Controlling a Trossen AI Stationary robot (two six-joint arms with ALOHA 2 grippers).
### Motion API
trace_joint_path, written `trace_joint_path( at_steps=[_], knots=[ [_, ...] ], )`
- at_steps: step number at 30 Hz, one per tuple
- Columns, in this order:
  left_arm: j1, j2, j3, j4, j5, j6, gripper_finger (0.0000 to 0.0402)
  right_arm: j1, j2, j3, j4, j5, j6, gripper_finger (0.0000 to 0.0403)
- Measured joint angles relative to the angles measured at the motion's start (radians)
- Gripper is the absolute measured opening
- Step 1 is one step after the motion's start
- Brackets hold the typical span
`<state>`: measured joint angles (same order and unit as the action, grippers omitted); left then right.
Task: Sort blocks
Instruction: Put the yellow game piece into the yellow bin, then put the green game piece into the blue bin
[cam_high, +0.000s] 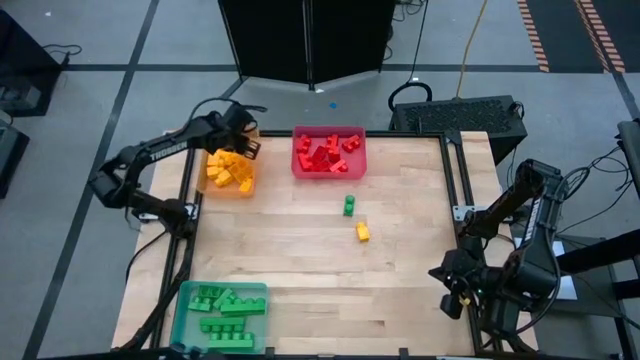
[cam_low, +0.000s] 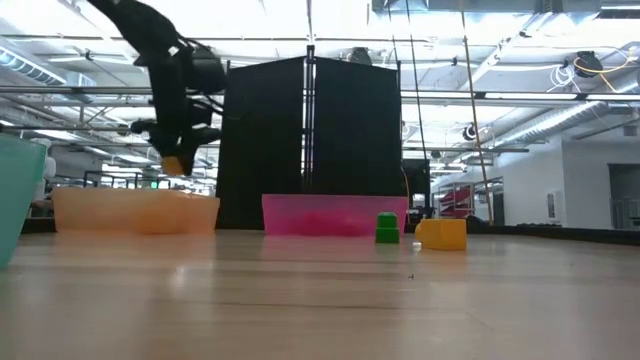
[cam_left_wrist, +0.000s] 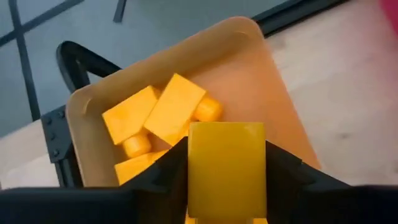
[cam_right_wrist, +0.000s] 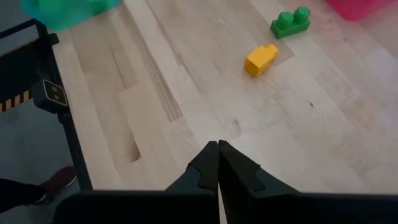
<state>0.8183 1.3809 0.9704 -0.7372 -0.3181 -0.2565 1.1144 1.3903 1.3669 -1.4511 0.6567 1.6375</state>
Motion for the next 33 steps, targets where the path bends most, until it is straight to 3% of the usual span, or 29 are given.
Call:
trace_joint_path(
  at_steps=[10, 13, 15, 19, 23, 26, 29, 33],
  knots=[
    [0.046, 0.015, -0.003, -0.007, -0.001, -0.008, 0.0267, -0.003, 0.0, 0.0, 0.02, 0.0, 0.0, 0.0],
    [0.023, 0.014, 0.0, -0.012, 0.128, -0.017, 0.0289, -0.003, 0.0, 0.0, 0.02, 0.001, 0.0, 0.0],
    [-0.049, 0.01, 0.003, -0.011, 0.199, 0.015, 0.0296, -0.003, 0.0, 0.0, 0.019, 0.001, 0.0, 0.0],
    [-0.242, 0.01, 0.044, 0.004, 0.179, 0.056, 0.0299, -0.003, 0.0, 0.0, 0.015, 0.007, -0.008, 0.0],
    [-0.427, 0.009, 0.08, 0.182, 0.207, 0.1, 0.0299, -0.003, 0.0, 0.0, 0.006, 0.007, -0.008, 0.0],
    [-0.551, 0.014, 0.081, 0.341, 0.205, 0.261, 0.0299, -0.003, 0.0, 0.0, 0.0, 0.007, -0.016, 0.0],
    [-0.634, 0.052, 0.082, 0.458, 0.151, 0.379, 0.0299, -0.003, 0.0, 0.0, 0.0, 0.007, -0.019, 0.0],
    [-0.67, 0.15, 0.117, 0.515, 0.12, 0.318, 0.0299, -0.003, 0.0, 0.0, 0.001, 0.006, -0.019, 0.0]
  ],
)
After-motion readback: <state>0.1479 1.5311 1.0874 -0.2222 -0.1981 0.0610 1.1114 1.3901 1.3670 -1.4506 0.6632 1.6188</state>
